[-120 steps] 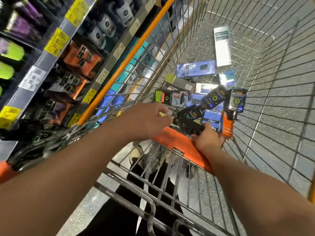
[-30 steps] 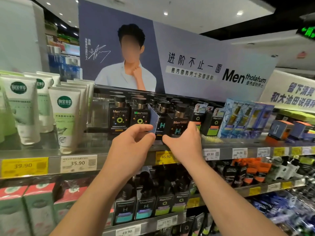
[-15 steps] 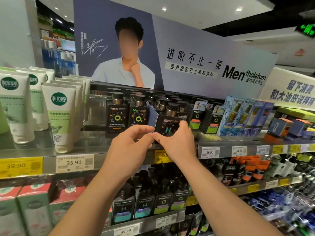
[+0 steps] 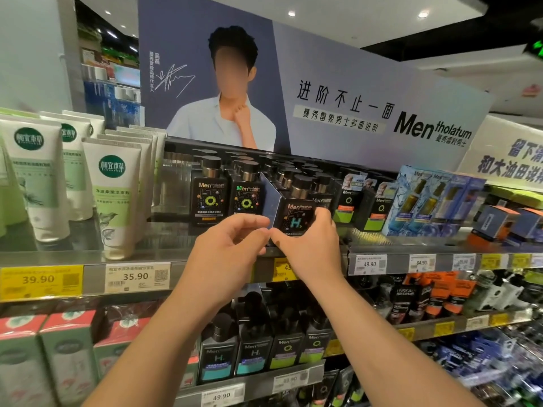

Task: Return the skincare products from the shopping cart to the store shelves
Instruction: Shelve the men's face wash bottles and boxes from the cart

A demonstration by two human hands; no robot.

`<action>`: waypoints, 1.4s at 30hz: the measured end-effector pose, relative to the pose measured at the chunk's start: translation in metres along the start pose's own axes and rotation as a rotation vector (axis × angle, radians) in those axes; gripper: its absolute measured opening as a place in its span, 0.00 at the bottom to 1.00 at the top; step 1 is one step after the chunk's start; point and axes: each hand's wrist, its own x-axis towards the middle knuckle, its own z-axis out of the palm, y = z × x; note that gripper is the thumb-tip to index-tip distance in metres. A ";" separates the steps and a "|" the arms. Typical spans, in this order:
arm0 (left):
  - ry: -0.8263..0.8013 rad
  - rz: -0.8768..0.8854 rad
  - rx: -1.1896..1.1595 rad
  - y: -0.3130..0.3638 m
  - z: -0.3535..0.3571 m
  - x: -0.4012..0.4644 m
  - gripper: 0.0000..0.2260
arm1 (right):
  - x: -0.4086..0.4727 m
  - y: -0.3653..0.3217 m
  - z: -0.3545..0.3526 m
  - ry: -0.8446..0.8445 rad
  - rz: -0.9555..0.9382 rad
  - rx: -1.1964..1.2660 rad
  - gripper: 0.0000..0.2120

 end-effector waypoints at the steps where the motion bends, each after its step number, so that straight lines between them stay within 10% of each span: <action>1: -0.002 0.001 -0.004 0.000 0.000 0.000 0.07 | 0.000 0.000 0.000 -0.001 0.000 -0.008 0.34; 12: -0.049 0.012 -0.020 -0.002 0.002 -0.004 0.07 | -0.006 0.010 -0.002 0.024 -0.012 -0.044 0.43; 42: -0.755 -0.119 0.011 -0.059 0.216 -0.091 0.05 | -0.172 0.199 -0.166 0.286 0.337 0.230 0.16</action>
